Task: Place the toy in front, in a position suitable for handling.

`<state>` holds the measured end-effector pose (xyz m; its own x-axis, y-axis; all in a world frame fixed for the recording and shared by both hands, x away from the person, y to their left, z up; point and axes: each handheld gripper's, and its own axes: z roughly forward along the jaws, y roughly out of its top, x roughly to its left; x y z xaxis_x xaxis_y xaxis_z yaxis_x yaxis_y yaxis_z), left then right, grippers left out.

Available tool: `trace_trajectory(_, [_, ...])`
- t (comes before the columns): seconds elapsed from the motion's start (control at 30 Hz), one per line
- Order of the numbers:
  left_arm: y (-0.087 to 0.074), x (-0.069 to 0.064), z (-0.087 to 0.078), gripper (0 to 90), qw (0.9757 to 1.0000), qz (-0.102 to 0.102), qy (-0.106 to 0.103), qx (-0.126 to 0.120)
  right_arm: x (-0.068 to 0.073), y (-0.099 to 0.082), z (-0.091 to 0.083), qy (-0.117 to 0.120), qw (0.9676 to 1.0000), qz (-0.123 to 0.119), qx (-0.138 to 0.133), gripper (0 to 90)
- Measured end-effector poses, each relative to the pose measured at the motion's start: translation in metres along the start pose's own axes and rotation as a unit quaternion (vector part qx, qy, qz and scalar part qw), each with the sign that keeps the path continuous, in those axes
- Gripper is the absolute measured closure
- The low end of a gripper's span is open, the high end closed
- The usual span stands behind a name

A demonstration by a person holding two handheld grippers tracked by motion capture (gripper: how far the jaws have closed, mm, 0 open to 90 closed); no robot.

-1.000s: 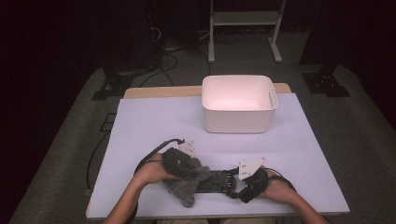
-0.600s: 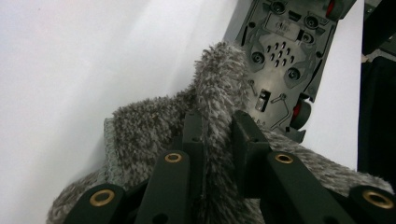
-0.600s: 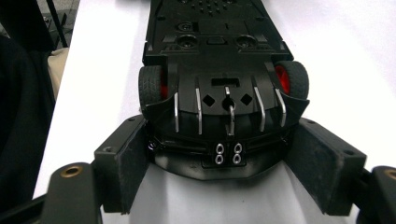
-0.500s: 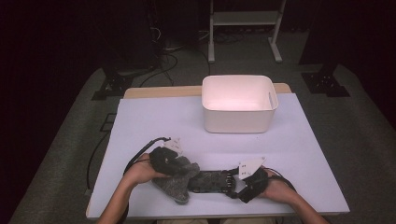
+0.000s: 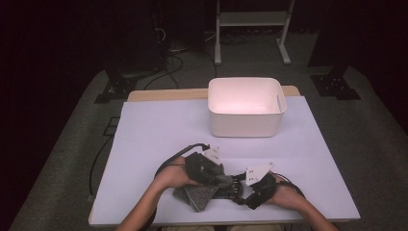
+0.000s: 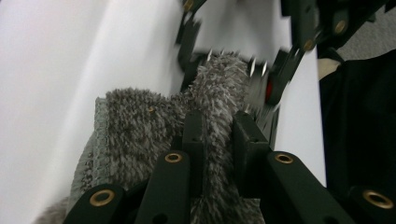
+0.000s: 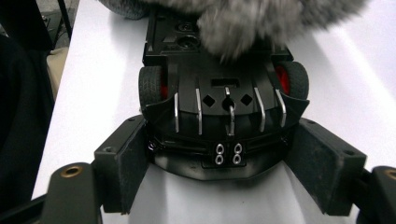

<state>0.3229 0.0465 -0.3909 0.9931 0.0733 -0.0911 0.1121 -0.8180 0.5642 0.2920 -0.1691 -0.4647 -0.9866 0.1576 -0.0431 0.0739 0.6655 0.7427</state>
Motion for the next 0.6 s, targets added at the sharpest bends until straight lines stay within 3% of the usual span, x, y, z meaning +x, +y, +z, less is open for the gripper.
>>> trace_trajectory(0.23, [0.016, -0.013, 0.011, 77.3, 0.9994, 0.028, -0.019, 0.004, 0.001, 0.000, 0.000, -0.001, 1.0000, 0.005, 0.001, 23.2])
trace_trajectory(0.33, [0.015, -0.018, 0.010, 77.3, 0.9989, 0.030, -0.035, -0.006, 0.001, 0.000, 0.000, -0.002, 1.0000, 0.004, 0.000, 23.2])
trace_trajectory(0.6, [0.004, -0.016, 0.009, 77.3, 0.9992, 0.016, -0.036, -0.008, 0.000, 0.000, -0.001, 0.001, 1.0000, 0.007, -0.001, 22.6])
